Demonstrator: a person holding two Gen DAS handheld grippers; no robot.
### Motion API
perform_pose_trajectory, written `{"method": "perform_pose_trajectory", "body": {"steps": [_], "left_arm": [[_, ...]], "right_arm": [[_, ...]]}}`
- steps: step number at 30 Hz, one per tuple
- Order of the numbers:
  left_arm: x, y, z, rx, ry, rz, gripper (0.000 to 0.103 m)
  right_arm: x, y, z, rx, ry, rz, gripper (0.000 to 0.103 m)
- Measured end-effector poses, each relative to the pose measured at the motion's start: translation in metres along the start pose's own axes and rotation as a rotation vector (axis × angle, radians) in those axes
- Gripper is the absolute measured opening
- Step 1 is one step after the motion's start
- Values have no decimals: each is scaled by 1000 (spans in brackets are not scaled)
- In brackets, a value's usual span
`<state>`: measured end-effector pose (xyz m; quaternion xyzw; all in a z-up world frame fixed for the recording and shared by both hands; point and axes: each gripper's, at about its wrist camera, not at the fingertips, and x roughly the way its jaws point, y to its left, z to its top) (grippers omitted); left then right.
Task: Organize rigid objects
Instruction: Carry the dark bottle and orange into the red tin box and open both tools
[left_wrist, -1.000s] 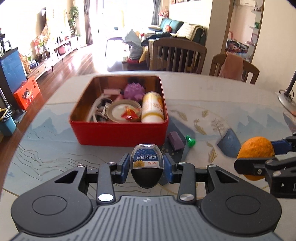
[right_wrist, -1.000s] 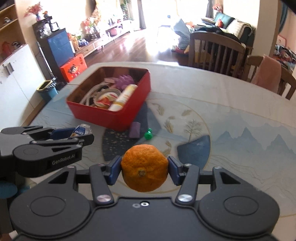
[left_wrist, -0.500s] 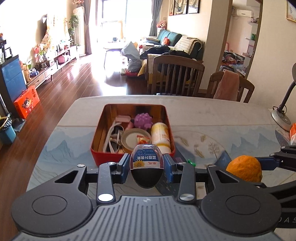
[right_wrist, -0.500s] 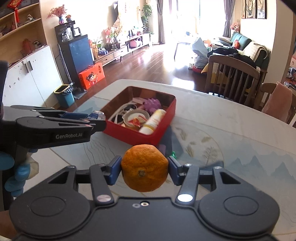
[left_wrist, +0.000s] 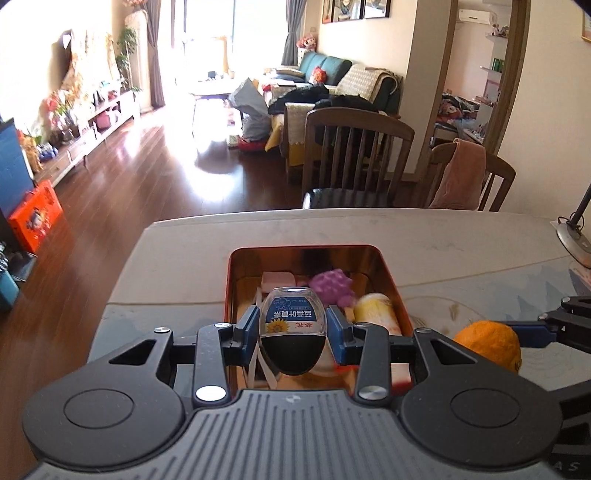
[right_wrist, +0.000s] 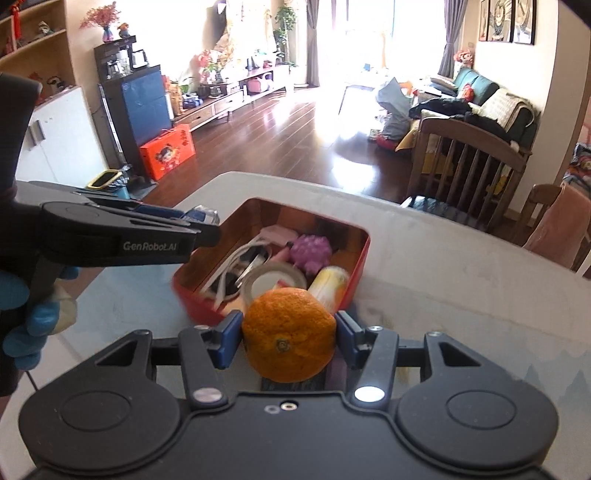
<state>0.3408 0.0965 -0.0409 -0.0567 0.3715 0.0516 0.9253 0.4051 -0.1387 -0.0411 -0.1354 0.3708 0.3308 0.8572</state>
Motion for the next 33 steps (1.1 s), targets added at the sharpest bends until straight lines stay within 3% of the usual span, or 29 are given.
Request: {"method": "perform_pose_trajectory", "body": {"steps": [7,15,33], "left_arm": [[50,19,16,13,46,-20,38],[91,20,24,46,76,-41,38],[134,24,14,70,167,-92,38]], "right_arm": [[47,4,18,-45,28,-60,52],[89,15,27,-91,46,-57,52],[119,19,21,-86,89,-74,52]]}}
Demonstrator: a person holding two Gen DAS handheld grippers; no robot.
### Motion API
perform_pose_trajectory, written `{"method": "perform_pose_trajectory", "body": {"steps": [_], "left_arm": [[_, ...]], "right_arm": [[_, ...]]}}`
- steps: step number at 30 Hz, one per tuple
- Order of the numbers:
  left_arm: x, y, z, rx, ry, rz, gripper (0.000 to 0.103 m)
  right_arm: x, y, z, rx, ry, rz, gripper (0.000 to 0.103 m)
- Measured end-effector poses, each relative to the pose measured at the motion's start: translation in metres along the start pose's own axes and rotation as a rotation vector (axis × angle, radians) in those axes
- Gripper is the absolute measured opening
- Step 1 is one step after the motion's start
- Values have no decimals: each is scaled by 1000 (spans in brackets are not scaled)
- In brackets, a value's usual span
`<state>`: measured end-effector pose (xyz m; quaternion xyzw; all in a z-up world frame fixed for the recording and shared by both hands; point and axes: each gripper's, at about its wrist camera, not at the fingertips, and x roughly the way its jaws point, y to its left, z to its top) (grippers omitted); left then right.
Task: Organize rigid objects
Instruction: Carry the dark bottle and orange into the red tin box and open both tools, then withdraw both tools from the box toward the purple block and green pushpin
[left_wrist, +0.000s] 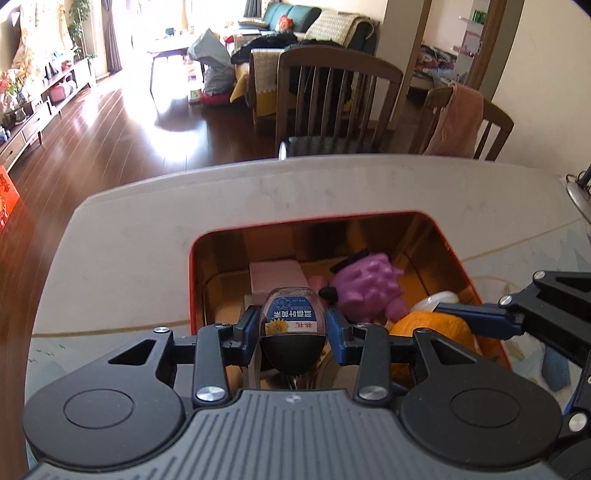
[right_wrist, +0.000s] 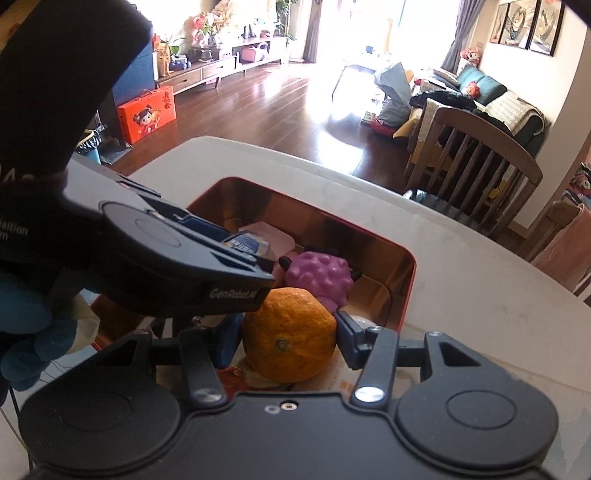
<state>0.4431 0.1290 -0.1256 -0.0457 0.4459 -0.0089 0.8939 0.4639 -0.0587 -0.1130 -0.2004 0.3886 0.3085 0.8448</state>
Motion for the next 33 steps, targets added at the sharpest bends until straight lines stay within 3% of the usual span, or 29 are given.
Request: {"method": "perform_pose_trajectory", "body": {"steps": [14,22,33], "left_arm": [[-8,1,-7,-28,6,29,39],[-33,1,-11,-51,-17,41,49],[-92,-15,-28,-37,-110,95,65]], "right_arm": [[-24,0,-1,-4,-30,15,58],[-53,-7,-5,35,-55,17,60],[-105,-19,-19,95,-106,49,73]]}}
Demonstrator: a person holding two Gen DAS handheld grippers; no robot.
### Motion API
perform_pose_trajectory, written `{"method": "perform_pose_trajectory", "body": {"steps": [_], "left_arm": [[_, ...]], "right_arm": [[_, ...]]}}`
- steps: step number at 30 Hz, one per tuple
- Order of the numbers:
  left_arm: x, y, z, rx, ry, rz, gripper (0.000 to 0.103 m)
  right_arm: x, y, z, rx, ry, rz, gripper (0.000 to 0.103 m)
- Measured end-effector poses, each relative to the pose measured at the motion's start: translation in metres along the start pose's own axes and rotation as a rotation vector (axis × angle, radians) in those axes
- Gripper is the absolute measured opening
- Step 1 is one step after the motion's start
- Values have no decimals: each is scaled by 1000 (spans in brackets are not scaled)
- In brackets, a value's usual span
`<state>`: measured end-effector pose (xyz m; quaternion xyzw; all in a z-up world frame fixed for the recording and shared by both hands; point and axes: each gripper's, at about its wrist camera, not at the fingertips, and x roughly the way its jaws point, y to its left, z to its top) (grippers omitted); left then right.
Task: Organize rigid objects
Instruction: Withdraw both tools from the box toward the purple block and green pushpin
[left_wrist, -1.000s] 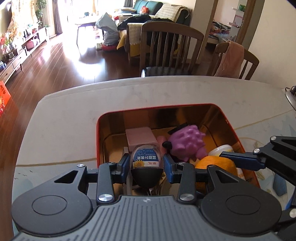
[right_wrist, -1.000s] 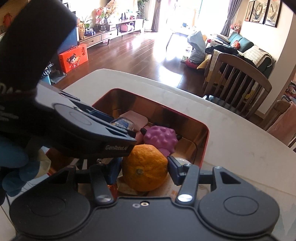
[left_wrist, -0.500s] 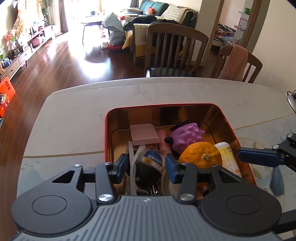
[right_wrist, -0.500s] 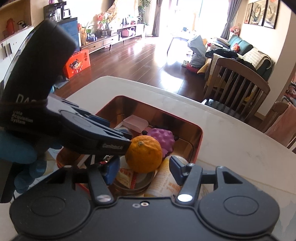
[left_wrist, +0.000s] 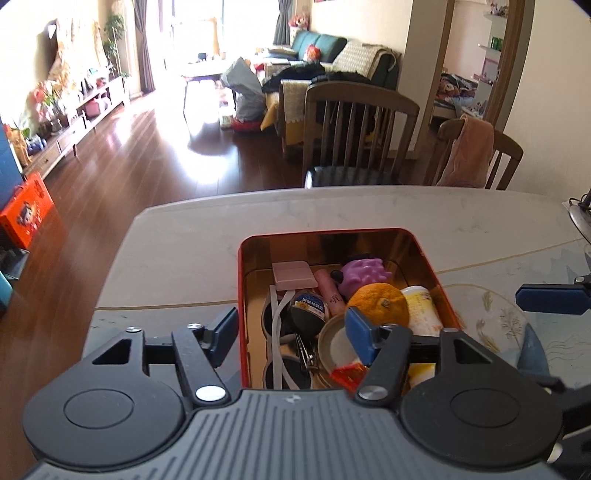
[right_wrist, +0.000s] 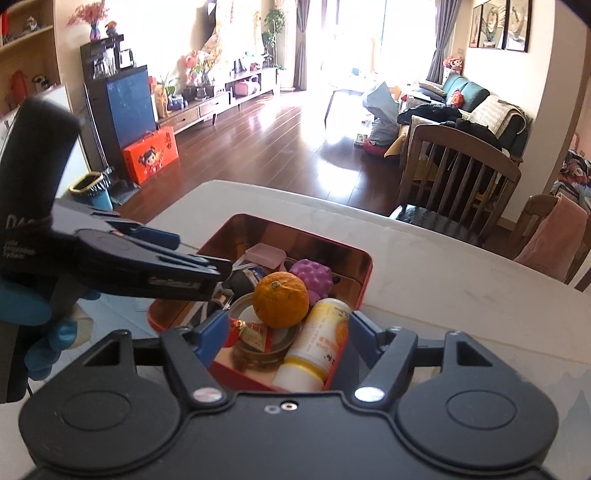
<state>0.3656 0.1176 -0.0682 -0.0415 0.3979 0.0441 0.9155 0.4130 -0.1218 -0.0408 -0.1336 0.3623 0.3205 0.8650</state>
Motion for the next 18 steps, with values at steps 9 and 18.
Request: {"method": "perform_pose_trajectory", "body": {"steps": [9,18], "left_arm": [[-49,-19,-17,-12,-44,13,71],[-82,-49,-39,-31,-68,20,81]], "right_arm": [[-44,-12,-18,18,-34,17,86],[-77,-28,-42,8,-63,25,103]]}}
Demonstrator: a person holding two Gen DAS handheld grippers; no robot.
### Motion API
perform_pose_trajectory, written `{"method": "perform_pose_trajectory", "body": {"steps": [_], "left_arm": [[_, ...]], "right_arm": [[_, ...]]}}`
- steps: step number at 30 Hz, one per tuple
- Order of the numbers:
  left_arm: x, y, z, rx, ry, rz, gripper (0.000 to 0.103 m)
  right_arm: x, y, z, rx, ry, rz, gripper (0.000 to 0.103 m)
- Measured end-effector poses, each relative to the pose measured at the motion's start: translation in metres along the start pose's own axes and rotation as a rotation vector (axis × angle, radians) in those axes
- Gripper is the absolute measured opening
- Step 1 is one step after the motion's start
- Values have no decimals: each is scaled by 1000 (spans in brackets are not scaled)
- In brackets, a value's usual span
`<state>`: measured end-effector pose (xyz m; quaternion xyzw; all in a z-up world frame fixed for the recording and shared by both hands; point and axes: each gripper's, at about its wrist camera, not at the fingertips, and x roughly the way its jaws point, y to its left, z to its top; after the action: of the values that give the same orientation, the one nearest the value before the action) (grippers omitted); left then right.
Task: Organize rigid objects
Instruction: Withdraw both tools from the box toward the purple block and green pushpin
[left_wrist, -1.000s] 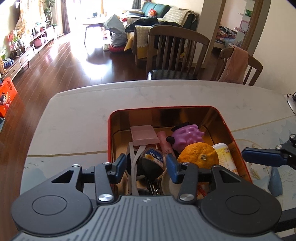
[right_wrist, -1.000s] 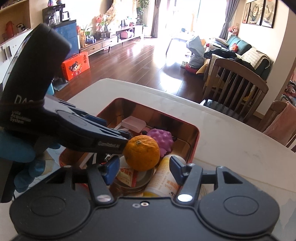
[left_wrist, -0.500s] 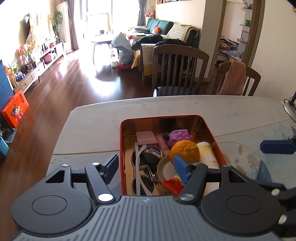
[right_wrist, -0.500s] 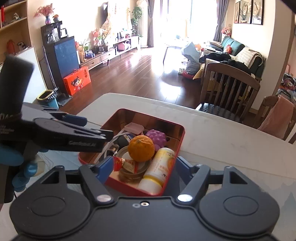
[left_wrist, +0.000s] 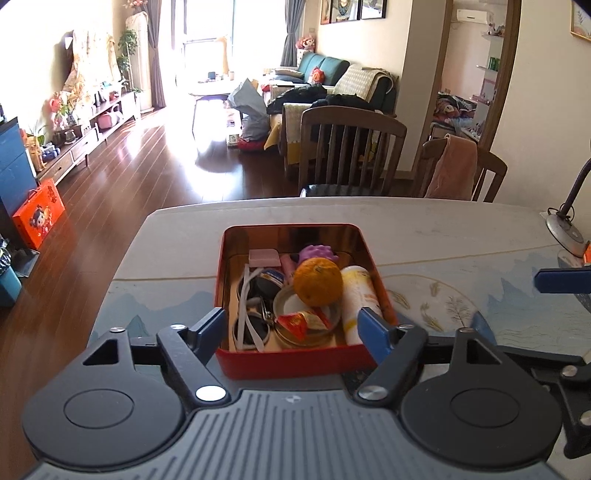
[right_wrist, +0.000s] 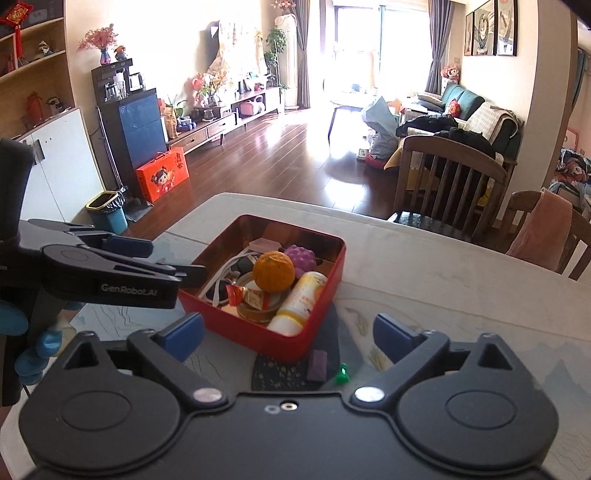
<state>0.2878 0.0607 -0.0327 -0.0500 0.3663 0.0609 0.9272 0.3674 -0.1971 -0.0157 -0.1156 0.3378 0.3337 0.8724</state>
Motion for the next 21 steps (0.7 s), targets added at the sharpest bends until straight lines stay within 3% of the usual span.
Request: {"method": "perform_pose_trajectory", "body": {"steps": [10,21], "left_arm": [[-18,-32,-22,-40,-23,14,83],[-15,-71,-53,-54,6,18,83]], "right_arm": [[-23,-33,-34,-2,10,25,103],[-28,-60,-69,-54,49,24,103]]}}
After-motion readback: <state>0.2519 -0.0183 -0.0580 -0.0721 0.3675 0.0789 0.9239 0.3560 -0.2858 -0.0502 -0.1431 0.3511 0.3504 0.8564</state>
